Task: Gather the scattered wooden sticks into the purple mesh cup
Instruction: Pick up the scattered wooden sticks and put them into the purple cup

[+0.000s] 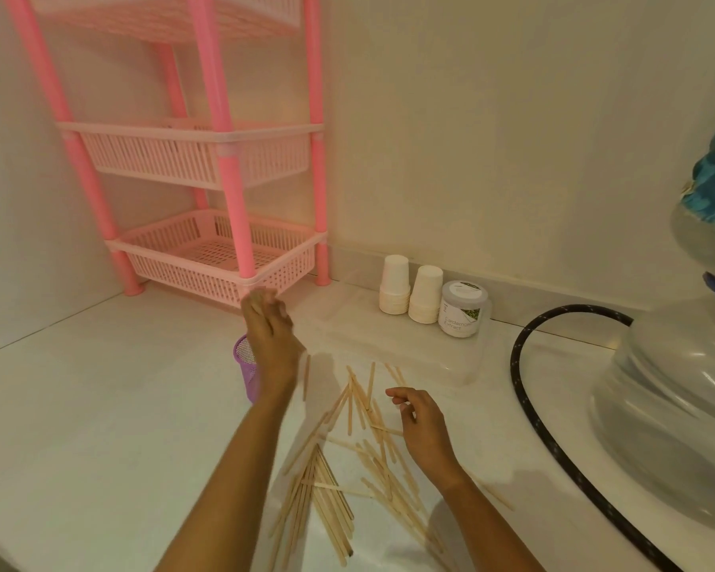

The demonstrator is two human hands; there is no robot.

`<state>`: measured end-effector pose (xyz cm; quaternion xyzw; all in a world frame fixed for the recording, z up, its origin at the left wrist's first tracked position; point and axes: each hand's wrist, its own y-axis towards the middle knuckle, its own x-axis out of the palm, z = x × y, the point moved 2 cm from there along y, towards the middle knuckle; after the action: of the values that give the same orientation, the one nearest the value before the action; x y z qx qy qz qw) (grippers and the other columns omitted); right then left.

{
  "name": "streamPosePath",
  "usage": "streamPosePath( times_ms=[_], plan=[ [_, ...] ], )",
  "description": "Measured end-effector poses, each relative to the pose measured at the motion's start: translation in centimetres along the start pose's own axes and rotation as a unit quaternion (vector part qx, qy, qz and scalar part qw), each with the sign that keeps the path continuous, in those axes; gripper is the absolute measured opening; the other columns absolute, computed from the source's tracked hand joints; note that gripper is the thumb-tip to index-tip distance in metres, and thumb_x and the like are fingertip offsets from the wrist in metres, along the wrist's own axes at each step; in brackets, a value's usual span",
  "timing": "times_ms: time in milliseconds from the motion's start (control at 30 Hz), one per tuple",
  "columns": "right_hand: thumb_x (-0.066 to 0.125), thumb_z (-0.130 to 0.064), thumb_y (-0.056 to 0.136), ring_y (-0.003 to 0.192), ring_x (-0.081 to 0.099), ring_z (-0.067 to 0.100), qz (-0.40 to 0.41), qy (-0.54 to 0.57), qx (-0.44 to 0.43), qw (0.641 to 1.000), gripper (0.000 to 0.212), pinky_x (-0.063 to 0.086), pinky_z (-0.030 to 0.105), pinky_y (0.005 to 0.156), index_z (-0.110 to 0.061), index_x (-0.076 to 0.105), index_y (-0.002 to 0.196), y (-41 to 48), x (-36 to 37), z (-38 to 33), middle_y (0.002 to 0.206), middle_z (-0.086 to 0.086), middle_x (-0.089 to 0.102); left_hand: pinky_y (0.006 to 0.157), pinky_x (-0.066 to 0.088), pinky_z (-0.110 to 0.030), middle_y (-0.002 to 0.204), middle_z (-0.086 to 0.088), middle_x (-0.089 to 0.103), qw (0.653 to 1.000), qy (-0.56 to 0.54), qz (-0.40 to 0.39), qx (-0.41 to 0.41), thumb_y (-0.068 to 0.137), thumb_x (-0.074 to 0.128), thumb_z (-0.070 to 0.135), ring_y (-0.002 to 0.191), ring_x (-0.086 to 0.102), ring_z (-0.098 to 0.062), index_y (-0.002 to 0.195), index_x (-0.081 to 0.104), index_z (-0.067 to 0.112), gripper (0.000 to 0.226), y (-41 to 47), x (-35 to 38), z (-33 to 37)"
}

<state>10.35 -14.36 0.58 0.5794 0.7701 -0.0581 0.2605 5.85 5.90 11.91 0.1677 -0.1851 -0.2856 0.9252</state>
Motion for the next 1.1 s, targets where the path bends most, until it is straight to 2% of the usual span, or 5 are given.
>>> streamPosePath(
  times_ms=[433, 633, 800, 967, 1100],
  plan=[
    [0.038, 0.01, 0.093, 0.105, 0.057, 0.013, -0.008, -0.021, 0.001, 1.0, 0.04, 0.045, 0.02, 0.092, -0.014, 0.064, 0.111, 0.2, -0.3, 0.1, 0.112, 0.006, 0.059, 0.054, 0.044, -0.027, 0.074, -0.006, 0.054, 0.962, 0.233, -0.072, -0.12, 0.097, 0.029, 0.009, 0.072, 0.052, -0.025, 0.096, 0.044, 0.009, 0.016, 4.8, -2.6, -4.3],
    [0.037, 0.014, 0.092, 0.103, 0.056, 0.013, 0.006, -0.04, -0.004, 0.999, 0.042, 0.045, 0.02, 0.091, -0.012, 0.064, 0.111, 0.4, -0.9, 0.0, 0.112, 0.007, 0.059, 0.051, 0.046, -0.016, 0.095, -0.006, 0.059, 0.959, 0.267, -0.083, -0.055, 0.098, 0.041, 0.009, 0.071, 0.059, -0.017, 0.107, 0.052, 0.006, 0.015, 3.4, -1.9, -3.6],
    [0.04, 0.003, 0.096, 0.11, 0.054, 0.02, 0.033, -0.091, 0.008, 0.995, 0.033, 0.047, 0.029, 0.095, -0.012, 0.062, 0.115, 0.1, -1.3, 0.4, 0.114, 0.007, 0.059, 0.085, 0.05, -0.03, 0.104, 0.001, 0.06, 0.96, 0.261, -0.082, 0.06, 0.095, 0.047, 0.007, 0.097, 0.058, -0.017, 0.105, 0.056, 0.01, 0.014, 0.2, -1.1, -2.8],
    [0.044, -0.019, 0.099, 0.115, 0.047, 0.022, 0.017, -0.217, -0.003, 0.976, 0.03, 0.043, 0.03, 0.098, -0.014, 0.057, 0.126, -0.8, -1.6, 1.1, 0.126, 0.006, 0.055, 0.085, 0.039, -0.02, 0.106, 0.006, 0.06, 0.926, 0.321, -0.167, 0.107, 0.093, 0.053, 0.016, 0.104, 0.056, -0.012, 0.111, 0.057, 0.015, 0.018, -5.4, 0.0, -4.0],
    [0.042, -0.039, 0.098, 0.126, 0.04, 0.021, -0.053, -0.267, -0.013, 0.962, 0.046, 0.036, 0.031, 0.106, -0.013, 0.045, 0.137, -2.0, -1.1, 0.4, 0.137, 0.005, 0.047, 0.096, 0.042, -0.031, 0.129, -0.004, 0.054, 0.846, 0.465, -0.26, -0.011, 0.091, 0.057, 0.033, 0.121, 0.05, -0.021, 0.13, 0.046, 0.013, 0.045, -8.7, -0.4, -6.7]
  ],
)
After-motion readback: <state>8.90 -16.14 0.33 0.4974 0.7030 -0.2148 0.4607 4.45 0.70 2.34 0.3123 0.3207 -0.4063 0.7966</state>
